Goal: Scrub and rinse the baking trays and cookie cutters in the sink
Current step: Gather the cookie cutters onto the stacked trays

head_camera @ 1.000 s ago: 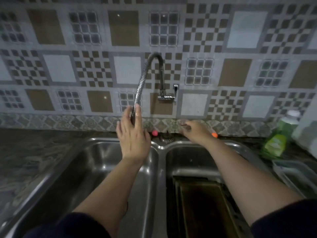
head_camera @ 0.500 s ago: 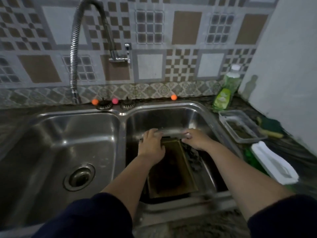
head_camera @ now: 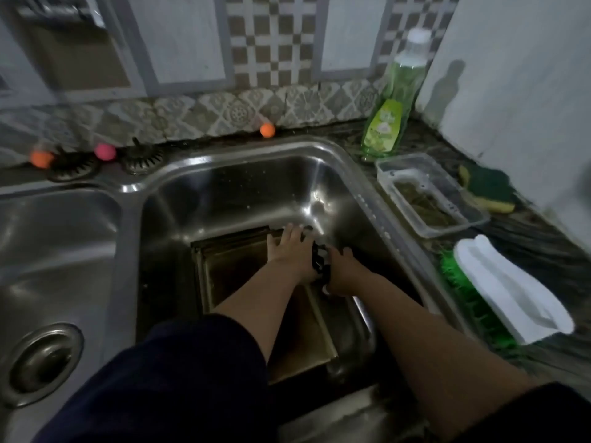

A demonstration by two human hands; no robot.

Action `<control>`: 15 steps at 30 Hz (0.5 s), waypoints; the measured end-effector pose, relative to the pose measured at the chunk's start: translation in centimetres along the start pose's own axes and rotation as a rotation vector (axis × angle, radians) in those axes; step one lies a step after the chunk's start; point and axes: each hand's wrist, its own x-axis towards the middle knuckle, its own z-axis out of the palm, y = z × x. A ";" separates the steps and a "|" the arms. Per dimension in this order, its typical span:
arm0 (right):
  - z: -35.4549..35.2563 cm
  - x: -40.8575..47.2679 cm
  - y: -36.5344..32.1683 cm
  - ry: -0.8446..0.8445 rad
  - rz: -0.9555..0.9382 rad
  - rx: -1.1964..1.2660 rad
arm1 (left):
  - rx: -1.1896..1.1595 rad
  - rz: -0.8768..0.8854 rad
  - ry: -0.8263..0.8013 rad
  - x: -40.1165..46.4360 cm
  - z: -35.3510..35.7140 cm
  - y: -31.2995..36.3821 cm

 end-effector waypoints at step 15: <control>1.4 0.9 -1.2 0.062 0.092 0.097 | 0.569 0.014 -0.154 5.3 -0.8 1.5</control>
